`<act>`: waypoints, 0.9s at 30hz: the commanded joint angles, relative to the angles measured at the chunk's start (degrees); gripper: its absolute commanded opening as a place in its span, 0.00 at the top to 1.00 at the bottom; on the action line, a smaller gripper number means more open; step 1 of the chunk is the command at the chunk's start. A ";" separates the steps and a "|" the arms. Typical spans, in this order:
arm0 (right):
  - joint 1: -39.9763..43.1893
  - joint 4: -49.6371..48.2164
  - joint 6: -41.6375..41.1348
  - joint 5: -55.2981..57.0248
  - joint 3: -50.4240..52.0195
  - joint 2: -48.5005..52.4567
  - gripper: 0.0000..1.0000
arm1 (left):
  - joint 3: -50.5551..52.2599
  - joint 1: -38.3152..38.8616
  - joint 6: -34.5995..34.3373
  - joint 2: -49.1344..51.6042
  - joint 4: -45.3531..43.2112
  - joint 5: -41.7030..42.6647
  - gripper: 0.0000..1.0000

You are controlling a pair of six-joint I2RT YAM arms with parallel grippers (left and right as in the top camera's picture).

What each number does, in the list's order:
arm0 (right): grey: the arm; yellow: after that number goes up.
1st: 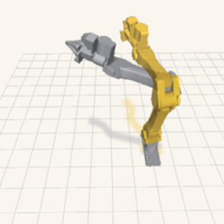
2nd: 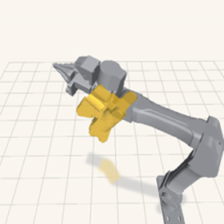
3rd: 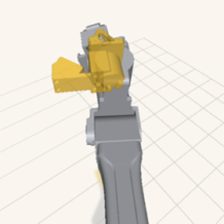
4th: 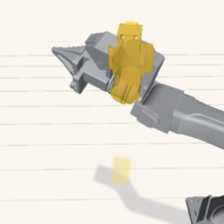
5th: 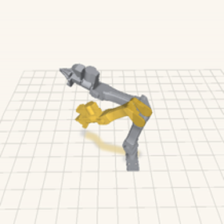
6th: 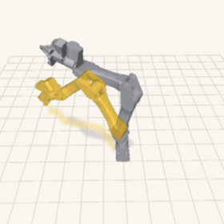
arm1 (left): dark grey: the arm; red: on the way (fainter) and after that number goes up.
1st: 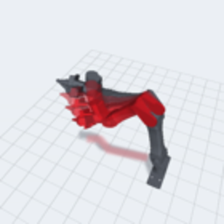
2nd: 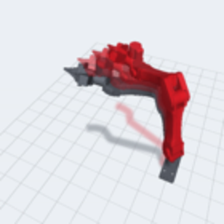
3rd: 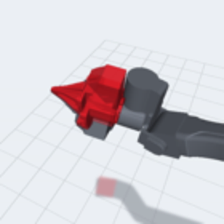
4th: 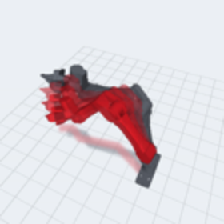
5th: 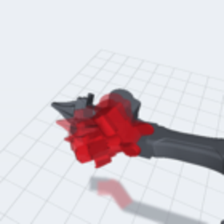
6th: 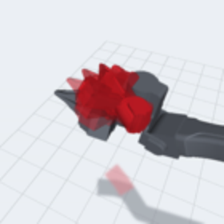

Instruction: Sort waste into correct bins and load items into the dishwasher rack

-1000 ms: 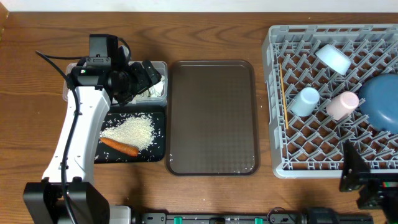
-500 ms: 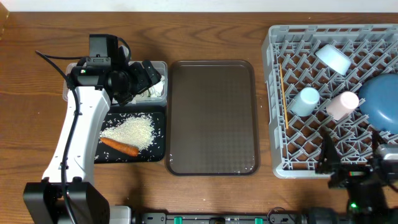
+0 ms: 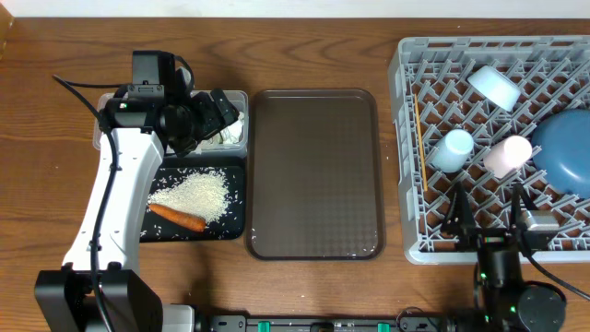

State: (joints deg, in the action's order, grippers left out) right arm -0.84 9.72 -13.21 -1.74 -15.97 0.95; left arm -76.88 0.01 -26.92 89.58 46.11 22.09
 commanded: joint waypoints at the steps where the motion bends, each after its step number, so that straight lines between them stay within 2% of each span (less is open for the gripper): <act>1: -0.33 -4.85 -2.64 -0.68 3.93 -0.63 0.01 | 0.00 -0.33 0.98 0.11 0.13 -0.33 0.05; 6: -0.37 -12.76 -2.64 -0.74 9.27 -0.63 0.01 | 0.00 -0.33 0.98 0.11 0.13 -0.33 0.05; 10: -0.37 -15.56 -2.60 -0.68 11.10 -0.66 0.01 | 0.00 -0.33 0.98 0.11 0.13 -0.33 0.05; 20: -0.50 -15.78 -1.90 -0.63 14.71 -0.66 0.01 | 0.00 -0.33 0.98 0.11 0.13 -0.33 0.05; 27: -2.23 -13.73 5.95 -0.63 15.69 -0.68 0.01 | 0.00 -0.33 0.98 0.11 0.13 -0.33 0.05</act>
State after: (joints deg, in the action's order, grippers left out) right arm -1.78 -4.10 -12.19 -1.96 -0.40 0.73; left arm -76.88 0.01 -26.92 89.58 46.11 22.09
